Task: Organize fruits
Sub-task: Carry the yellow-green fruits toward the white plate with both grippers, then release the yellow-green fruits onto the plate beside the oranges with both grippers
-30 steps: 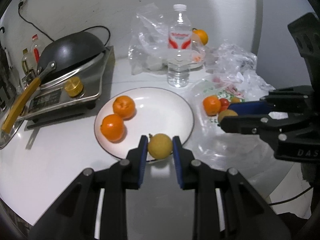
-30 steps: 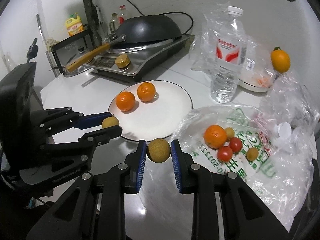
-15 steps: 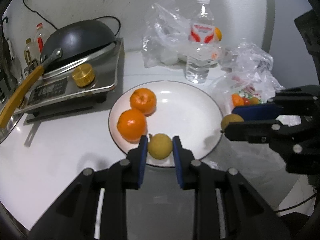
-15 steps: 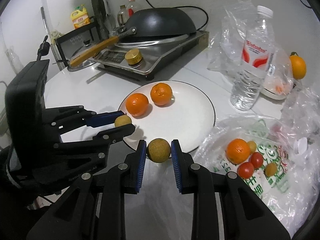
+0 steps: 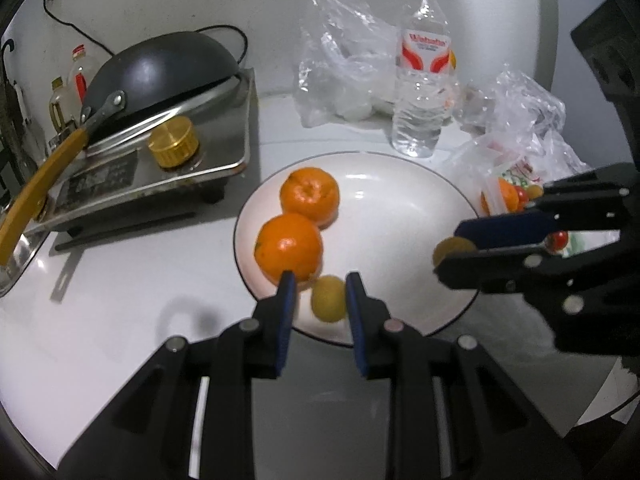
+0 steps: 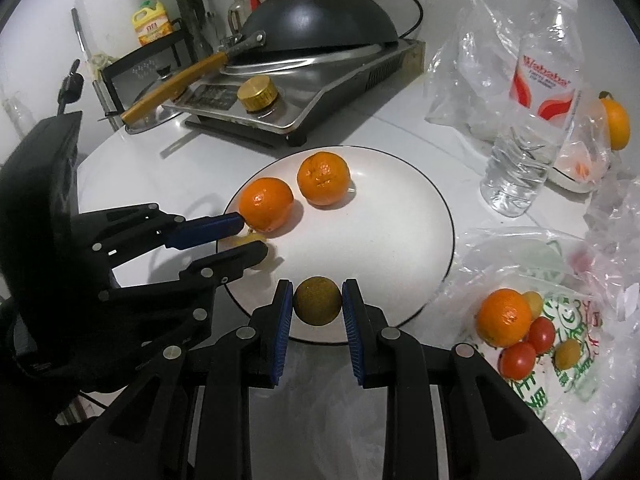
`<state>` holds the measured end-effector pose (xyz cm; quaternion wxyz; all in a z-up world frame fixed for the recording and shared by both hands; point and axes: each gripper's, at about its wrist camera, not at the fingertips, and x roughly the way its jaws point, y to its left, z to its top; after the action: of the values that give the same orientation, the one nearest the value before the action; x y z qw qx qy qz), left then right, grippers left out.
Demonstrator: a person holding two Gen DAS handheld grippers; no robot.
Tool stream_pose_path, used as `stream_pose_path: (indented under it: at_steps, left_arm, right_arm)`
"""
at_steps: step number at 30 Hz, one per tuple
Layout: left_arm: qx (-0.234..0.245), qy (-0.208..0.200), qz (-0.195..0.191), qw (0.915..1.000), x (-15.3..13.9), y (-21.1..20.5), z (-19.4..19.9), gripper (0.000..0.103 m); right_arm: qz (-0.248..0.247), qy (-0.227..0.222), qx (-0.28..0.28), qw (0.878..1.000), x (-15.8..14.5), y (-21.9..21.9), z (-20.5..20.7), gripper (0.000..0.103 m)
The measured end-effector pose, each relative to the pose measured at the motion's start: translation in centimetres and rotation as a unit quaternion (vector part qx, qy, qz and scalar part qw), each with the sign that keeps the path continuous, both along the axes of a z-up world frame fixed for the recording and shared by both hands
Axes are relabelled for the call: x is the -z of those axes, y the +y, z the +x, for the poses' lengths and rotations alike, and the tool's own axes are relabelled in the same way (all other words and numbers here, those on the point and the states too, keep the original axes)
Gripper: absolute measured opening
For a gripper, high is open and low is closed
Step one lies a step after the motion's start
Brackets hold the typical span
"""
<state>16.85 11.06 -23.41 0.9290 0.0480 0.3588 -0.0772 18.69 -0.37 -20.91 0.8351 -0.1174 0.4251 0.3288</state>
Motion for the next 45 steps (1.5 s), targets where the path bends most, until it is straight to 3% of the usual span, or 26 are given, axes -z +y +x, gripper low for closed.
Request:
stream_pose_path:
  at_steps: [5, 16, 29, 45]
  left_arm:
    - [0.002, -0.015, 0.011, 0.9998, -0.4, 0.1, -0.2, 0.028]
    - [-0.007, -0.034, -0.008, 0.9994, -1.6, 2.0, -1.4, 0.028]
    - [-0.033, -0.030, -0.015, 0.9989, -1.4, 4.5, -2.9, 0.029]
    - [-0.026, -0.034, -0.032, 0.9986, -2.4, 3.5, -4.3, 0.030]
  right_arm:
    - [-0.003, 0.007, -0.004, 1.000, 0.5, 0.9, 0.4, 0.027]
    - [-0.001, 0.020, -0.015, 1.000, 1.2, 3.0, 0.2, 0.027]
    - [0.004, 0.027, -0.006, 1.000, 1.1, 4.3, 0.2, 0.028]
    - [0.011, 0.008, 0.018, 1.000, -0.8, 1.5, -1.2, 0.029]
